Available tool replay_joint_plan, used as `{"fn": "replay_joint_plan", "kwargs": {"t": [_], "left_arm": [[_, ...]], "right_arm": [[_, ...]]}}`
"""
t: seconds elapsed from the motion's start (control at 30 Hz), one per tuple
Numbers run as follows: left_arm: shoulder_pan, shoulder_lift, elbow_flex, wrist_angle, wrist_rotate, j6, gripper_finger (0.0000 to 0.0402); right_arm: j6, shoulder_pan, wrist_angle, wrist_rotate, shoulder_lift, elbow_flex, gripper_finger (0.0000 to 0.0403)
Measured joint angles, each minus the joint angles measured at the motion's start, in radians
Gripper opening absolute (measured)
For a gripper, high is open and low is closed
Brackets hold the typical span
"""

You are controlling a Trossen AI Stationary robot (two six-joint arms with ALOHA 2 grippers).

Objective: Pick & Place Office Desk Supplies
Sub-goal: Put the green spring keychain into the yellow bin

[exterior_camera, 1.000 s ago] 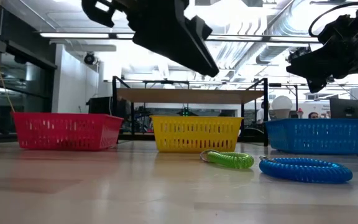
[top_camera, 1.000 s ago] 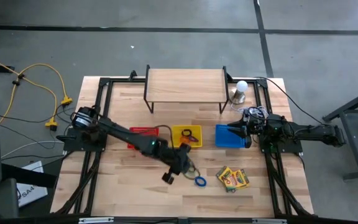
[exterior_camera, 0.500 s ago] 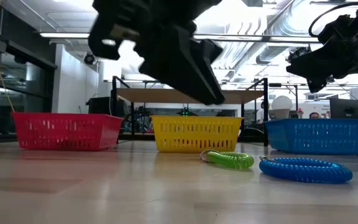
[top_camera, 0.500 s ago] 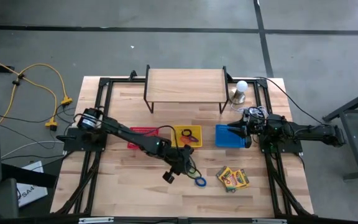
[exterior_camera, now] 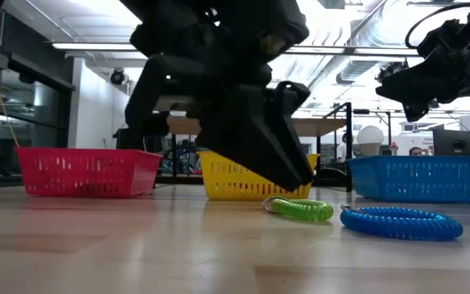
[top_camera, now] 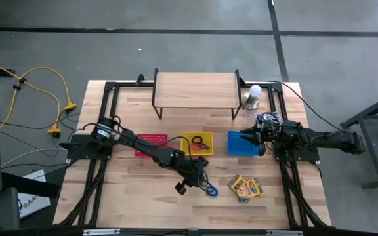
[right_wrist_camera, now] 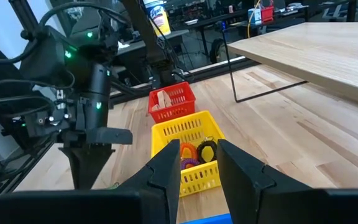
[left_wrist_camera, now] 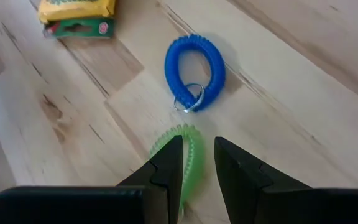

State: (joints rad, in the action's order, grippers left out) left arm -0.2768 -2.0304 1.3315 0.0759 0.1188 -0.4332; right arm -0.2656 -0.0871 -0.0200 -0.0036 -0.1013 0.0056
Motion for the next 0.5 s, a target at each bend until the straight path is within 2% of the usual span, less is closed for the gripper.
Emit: {"fn": "replay_joint_plan", "kwargs": {"t": [0.5], "left_arm": [[0.002, -0.028, 0.000, -0.018, -0.003, 0.008, 0.0086]], "right_arm": [[0.000, 0.000, 0.000, 0.000, 0.000, 0.000, 0.0094]]}}
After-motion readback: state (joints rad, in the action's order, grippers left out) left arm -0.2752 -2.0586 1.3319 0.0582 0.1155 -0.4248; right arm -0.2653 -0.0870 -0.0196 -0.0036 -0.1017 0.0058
